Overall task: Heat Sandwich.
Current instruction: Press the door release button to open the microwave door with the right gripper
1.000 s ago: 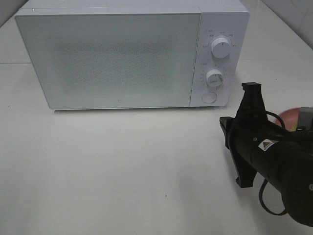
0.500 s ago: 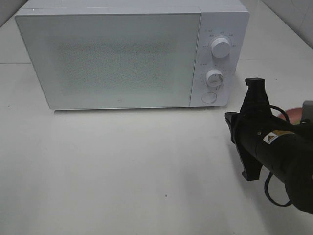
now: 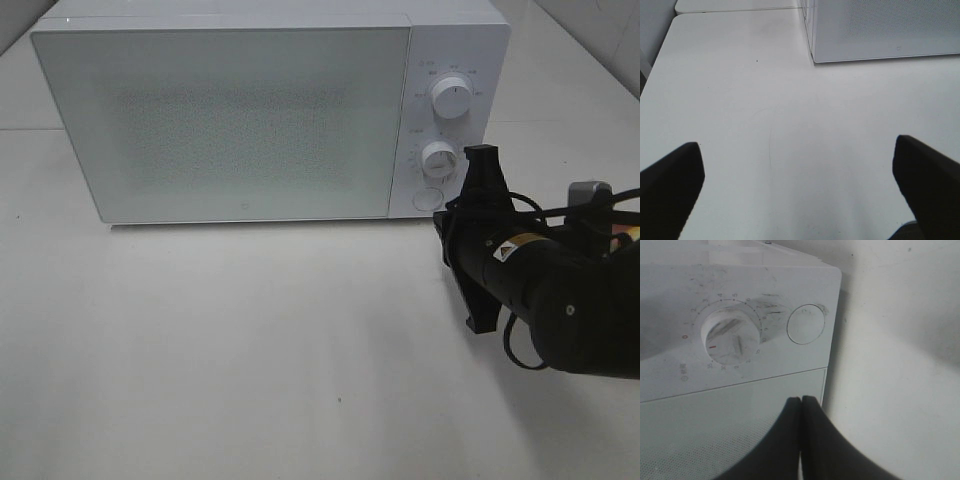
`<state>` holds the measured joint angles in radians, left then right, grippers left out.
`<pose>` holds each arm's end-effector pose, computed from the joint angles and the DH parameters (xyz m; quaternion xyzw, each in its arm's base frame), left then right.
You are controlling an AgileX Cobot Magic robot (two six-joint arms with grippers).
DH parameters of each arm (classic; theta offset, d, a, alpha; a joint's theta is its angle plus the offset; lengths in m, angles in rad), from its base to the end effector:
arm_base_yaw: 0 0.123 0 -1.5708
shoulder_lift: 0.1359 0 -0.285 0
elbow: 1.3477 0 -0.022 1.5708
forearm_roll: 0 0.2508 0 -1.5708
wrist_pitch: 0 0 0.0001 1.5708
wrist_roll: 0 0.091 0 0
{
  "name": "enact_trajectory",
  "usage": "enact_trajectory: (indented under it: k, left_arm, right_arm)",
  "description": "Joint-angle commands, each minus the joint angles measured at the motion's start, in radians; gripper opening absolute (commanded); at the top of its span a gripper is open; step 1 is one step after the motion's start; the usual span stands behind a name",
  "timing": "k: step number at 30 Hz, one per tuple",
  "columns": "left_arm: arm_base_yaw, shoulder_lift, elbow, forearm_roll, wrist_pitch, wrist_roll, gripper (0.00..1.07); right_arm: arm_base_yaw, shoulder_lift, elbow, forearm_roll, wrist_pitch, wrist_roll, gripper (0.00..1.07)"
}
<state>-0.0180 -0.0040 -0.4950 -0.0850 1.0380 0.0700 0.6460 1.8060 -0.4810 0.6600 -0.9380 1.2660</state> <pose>-0.0042 -0.0066 0.2780 0.0384 0.8459 -0.0287 0.5312 0.2494 0.1317 0.1268 0.5268 0.6307 0.4030 0.4028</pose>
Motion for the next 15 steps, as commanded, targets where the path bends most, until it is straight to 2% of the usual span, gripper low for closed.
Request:
enact_trajectory:
  k: [1, 7, 15]
  left_arm:
    - [-0.001, -0.028, 0.002, -0.004, -0.001, 0.0, 0.98]
    - [-0.001, -0.028, 0.002, -0.004, -0.001, 0.0, 0.98]
    - [-0.001, -0.028, 0.002, -0.004, -0.001, 0.0, 0.98]
  right_arm:
    - [-0.031, 0.033, -0.042, -0.068, 0.001, 0.027, 0.0]
    - [-0.096, 0.115, -0.119, -0.141, 0.028, 0.068, 0.0]
    - [-0.138, 0.175, -0.187, -0.169, 0.051, 0.068, 0.0]
